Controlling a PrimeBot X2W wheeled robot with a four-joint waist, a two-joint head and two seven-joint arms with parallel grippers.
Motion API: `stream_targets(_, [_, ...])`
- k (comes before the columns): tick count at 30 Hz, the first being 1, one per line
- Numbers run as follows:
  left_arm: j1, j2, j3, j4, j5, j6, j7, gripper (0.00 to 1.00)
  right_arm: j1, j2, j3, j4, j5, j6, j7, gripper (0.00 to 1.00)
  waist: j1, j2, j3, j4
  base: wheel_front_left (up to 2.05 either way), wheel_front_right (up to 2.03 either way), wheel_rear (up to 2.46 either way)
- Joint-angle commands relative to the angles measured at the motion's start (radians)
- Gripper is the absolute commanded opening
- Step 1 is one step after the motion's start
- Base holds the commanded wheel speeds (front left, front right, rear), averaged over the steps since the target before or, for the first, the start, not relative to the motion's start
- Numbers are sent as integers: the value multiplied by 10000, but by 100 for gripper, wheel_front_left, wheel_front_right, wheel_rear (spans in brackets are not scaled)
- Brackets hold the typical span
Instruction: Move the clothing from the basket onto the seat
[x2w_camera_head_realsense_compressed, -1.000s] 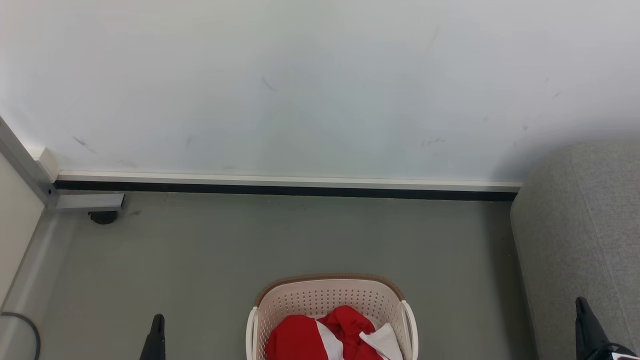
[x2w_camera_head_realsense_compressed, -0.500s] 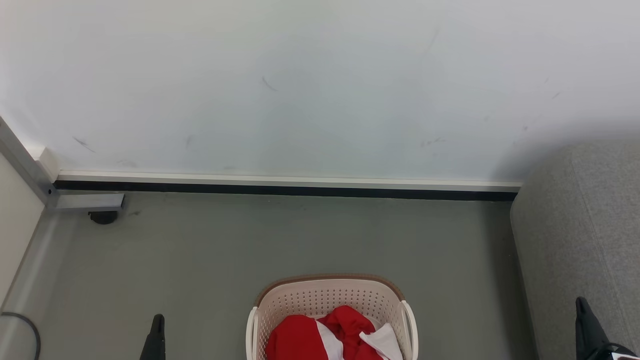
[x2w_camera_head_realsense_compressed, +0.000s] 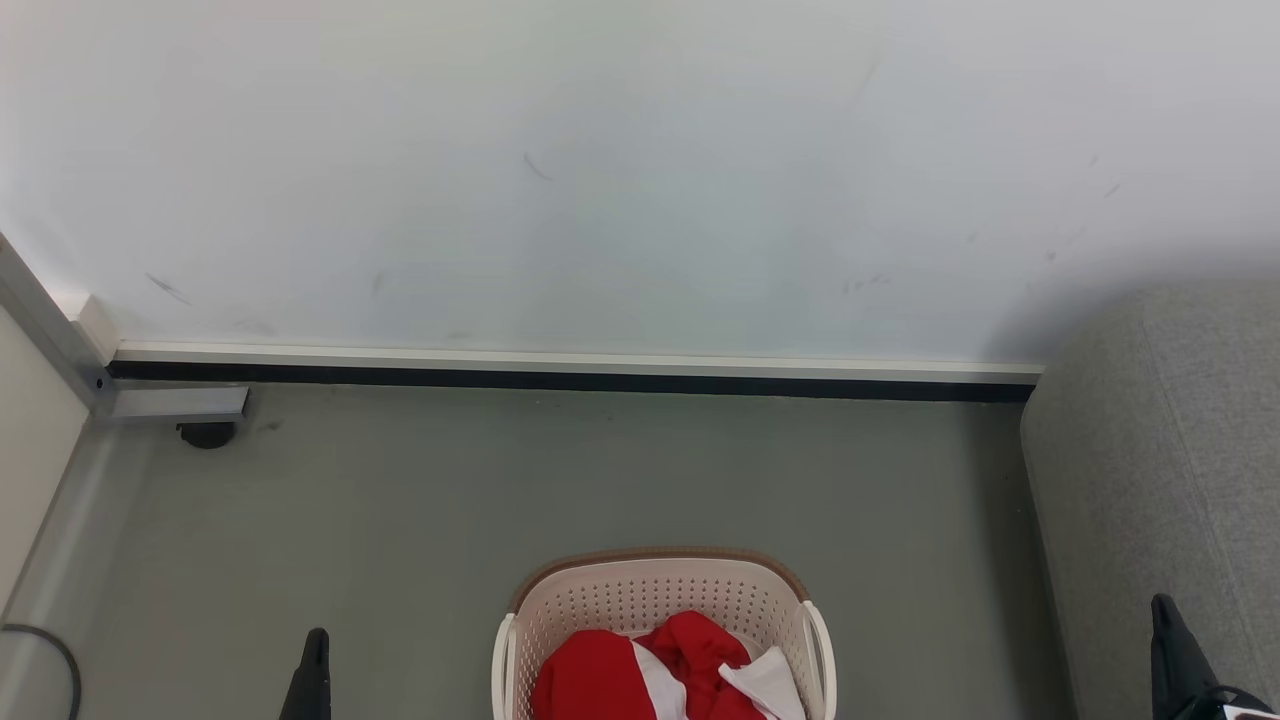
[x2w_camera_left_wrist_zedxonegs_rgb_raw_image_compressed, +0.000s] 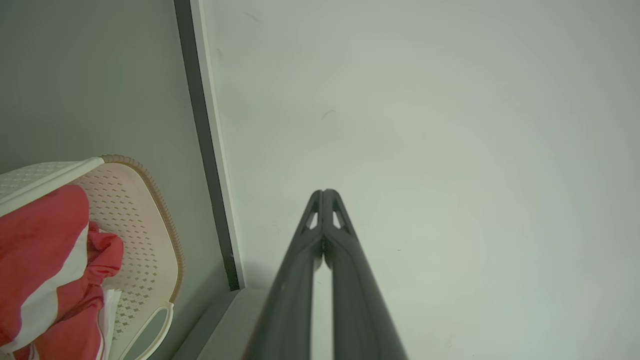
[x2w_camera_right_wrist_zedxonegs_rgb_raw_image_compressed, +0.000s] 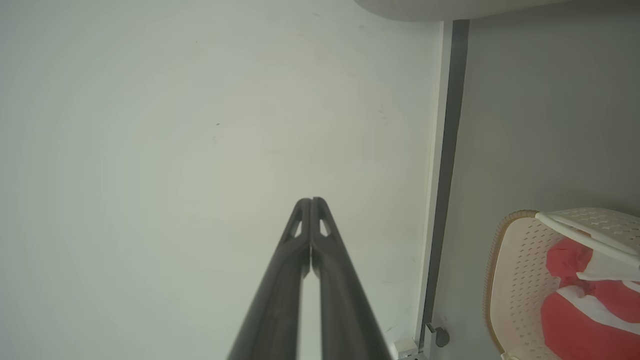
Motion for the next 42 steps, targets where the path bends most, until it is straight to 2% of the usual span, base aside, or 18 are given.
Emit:
stream_targets(1, [13, 1, 11, 5, -24, -30, 11, 0, -56, 30, 17, 25, 17, 5, -4, 0, 0, 0, 0, 0, 0, 0, 0])
stream_targets(42, [13, 1, 11, 5, -24, -30, 11, 0, -56, 30, 17, 25, 17, 5, -2, 0, 0, 0, 0, 0, 0, 0, 0])
